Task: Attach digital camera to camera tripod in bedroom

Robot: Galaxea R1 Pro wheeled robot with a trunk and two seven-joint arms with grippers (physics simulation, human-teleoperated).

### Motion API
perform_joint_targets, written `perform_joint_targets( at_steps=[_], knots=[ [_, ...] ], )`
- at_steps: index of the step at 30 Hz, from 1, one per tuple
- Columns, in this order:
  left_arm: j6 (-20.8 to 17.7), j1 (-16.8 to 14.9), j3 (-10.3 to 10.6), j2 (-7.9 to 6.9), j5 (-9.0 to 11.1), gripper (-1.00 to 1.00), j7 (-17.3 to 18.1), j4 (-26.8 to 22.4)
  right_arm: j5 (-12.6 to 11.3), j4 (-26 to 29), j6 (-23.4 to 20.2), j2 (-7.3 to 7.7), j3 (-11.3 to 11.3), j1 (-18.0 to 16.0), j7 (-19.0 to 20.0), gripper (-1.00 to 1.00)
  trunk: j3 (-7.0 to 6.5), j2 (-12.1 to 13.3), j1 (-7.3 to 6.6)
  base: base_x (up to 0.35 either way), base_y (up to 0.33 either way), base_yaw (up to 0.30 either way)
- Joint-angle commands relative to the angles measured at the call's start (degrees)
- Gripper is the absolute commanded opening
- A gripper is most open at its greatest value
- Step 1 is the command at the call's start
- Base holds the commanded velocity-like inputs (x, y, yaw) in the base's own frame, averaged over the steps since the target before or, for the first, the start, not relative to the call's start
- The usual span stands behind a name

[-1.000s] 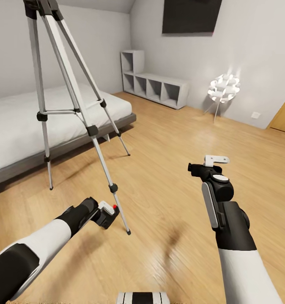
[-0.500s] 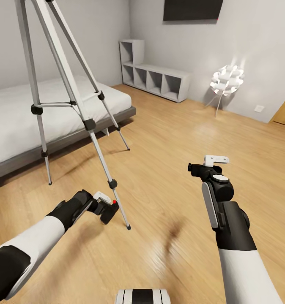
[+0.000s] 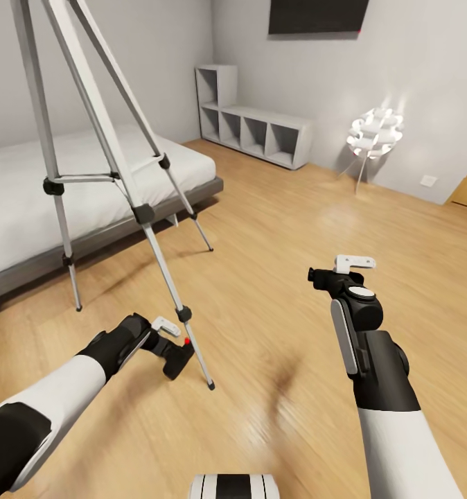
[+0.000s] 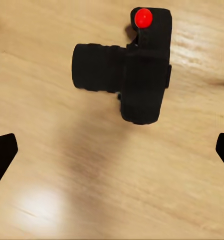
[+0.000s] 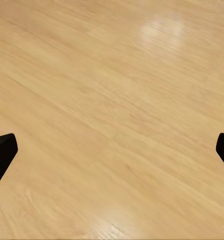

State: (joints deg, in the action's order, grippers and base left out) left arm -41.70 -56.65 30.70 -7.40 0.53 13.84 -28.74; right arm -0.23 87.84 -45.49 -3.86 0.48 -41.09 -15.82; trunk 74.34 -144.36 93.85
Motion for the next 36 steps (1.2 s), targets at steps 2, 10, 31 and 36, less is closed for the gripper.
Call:
perform_joint_targets(
  at_steps=[2,10,31,36],
  knots=[
    [-0.2,0.0,0.3,-0.09,0.0,1.0,0.1,0.2,0.0,0.0,-0.3,-0.01,0.1,0.0,-0.3,1.0,0.05,0.0,0.01,0.132,0.011,0.0],
    [-0.2,0.0,0.3,-0.09,0.0,1.0,0.2,2.0,0.0,0.0,-0.3,-0.01,0.1,0.0,-0.3,1.0,0.05,0.0,0.01,0.027,0.002,0.0],
    [-0.2,0.0,0.4,2.41,-0.1,1.0,0.1,4.1,0.0,0.0,-0.3,-0.01,0.1,0.0,-0.3,1.0,4.26,-0.3,0.5,0.0,0.0,0.0],
    [-0.2,0.0,0.4,2.38,-0.1,1.0,0.1,4.1,0.0,0.0,-0.3,-0.01,0.1,0.0,-0.3,1.0,5.36,-0.3,0.63,0.0,0.0,0.0]
  ],
)
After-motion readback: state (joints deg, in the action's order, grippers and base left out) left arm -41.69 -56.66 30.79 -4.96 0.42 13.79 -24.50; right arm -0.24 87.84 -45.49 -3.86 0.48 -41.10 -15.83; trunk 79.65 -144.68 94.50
